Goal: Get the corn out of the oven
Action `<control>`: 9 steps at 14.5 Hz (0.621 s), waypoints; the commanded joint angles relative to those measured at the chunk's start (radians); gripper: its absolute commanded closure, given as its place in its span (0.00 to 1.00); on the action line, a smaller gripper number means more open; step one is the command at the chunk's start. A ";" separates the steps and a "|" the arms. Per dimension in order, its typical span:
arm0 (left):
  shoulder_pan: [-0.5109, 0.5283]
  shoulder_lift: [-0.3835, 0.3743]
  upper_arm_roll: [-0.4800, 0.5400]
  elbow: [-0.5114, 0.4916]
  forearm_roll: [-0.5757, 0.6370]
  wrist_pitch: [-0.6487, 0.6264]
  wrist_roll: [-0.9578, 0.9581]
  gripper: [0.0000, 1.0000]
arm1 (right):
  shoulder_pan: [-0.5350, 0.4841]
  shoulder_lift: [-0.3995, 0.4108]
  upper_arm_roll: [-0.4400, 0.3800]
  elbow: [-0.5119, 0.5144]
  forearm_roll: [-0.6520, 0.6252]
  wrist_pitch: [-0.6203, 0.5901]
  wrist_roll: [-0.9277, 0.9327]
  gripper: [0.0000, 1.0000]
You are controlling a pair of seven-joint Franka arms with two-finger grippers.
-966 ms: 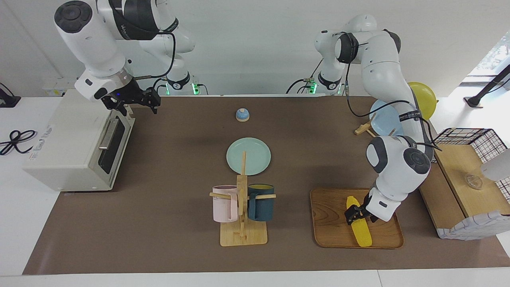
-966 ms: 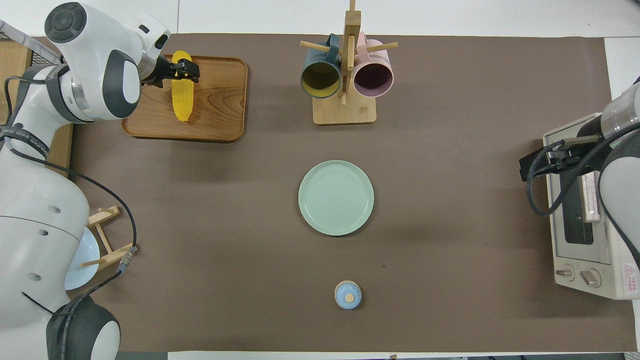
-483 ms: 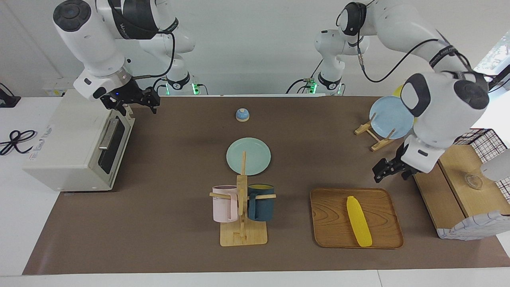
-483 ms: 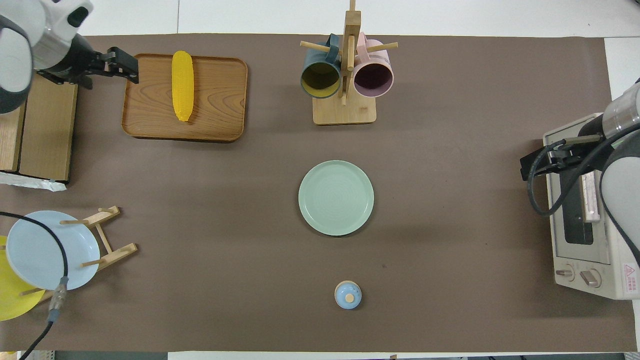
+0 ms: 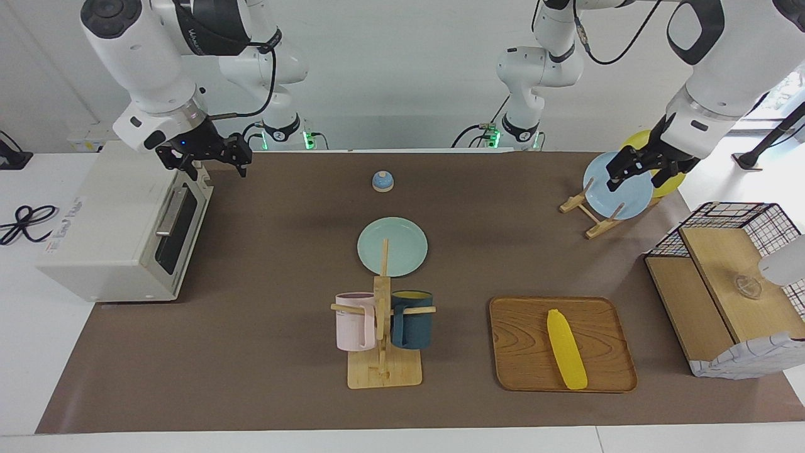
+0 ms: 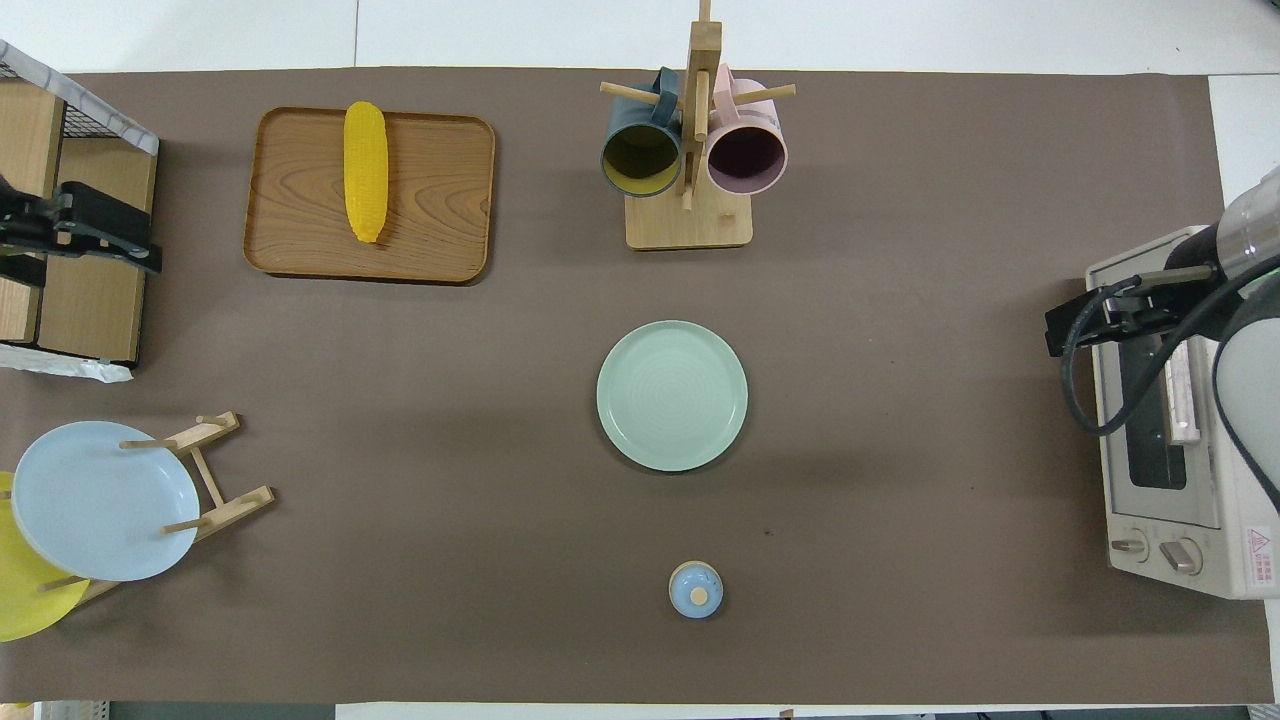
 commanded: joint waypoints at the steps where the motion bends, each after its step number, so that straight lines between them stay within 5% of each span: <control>1: -0.008 -0.111 -0.008 -0.173 0.022 0.021 -0.026 0.00 | -0.001 -0.006 -0.001 0.003 0.023 -0.008 0.018 0.00; 3: -0.005 -0.157 -0.011 -0.241 0.022 0.039 -0.026 0.00 | -0.001 -0.006 -0.001 0.003 0.023 -0.008 0.018 0.00; 9: 0.082 -0.157 -0.091 -0.223 0.021 0.085 -0.021 0.00 | 0.000 -0.006 -0.001 0.003 0.023 0.002 0.018 0.00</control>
